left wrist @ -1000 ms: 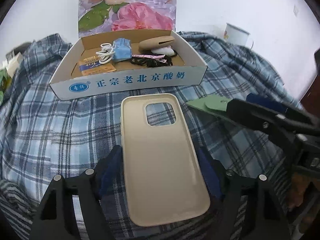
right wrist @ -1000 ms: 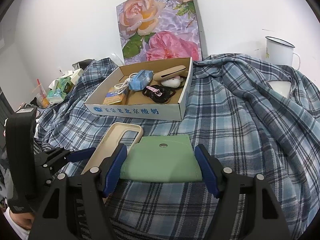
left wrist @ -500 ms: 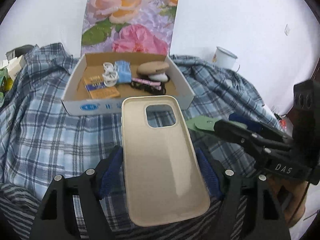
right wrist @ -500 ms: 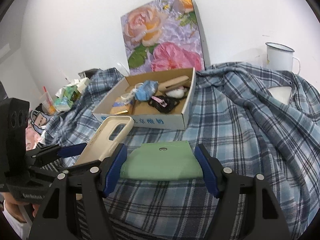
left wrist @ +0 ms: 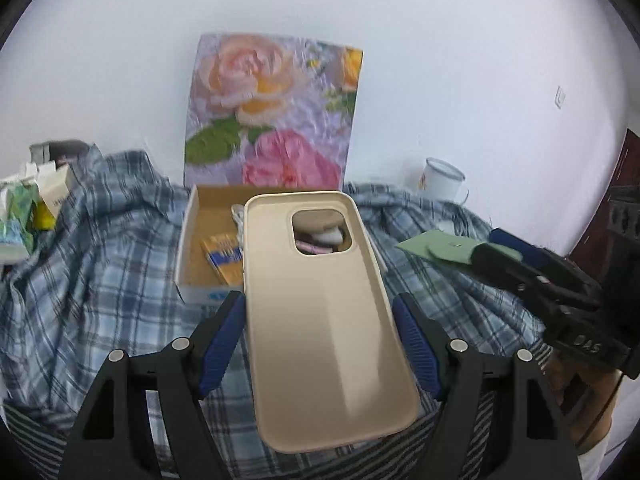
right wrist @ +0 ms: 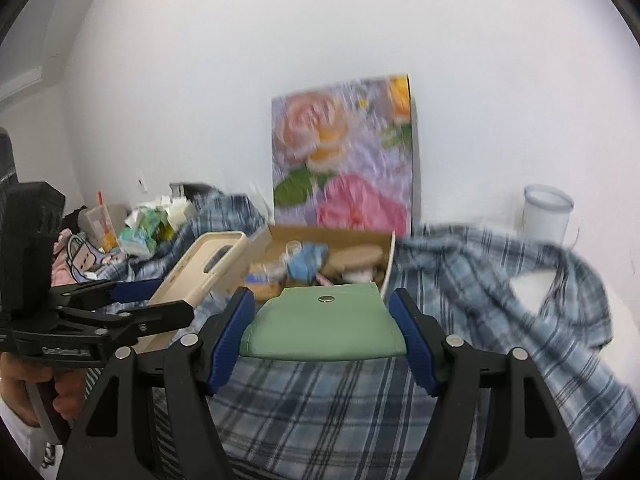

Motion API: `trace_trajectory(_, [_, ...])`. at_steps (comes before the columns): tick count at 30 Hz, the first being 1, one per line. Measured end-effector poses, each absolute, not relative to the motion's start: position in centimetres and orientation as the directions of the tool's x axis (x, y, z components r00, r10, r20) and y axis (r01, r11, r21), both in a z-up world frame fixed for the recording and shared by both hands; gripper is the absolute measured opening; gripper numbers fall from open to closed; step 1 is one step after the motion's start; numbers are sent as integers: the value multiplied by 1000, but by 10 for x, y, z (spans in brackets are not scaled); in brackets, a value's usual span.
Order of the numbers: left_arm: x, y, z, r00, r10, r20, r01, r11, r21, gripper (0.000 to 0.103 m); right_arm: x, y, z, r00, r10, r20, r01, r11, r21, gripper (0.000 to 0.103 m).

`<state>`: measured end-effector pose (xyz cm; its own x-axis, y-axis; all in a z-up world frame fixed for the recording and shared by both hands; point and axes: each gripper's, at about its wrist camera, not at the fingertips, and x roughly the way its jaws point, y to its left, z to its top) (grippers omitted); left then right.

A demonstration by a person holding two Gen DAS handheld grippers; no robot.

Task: Organize soft objects
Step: 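Lift the phone case and green wallet and carry them over the box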

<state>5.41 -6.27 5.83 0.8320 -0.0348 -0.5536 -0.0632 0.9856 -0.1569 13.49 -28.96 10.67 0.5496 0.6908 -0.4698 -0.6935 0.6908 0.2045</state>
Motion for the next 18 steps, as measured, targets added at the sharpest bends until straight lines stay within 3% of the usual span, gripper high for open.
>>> trace_trajectory(18, [75,-31,126,905,-34,-423,-27,990,-137,77,133,-239,192,609,733,-302,-746,659,97,69])
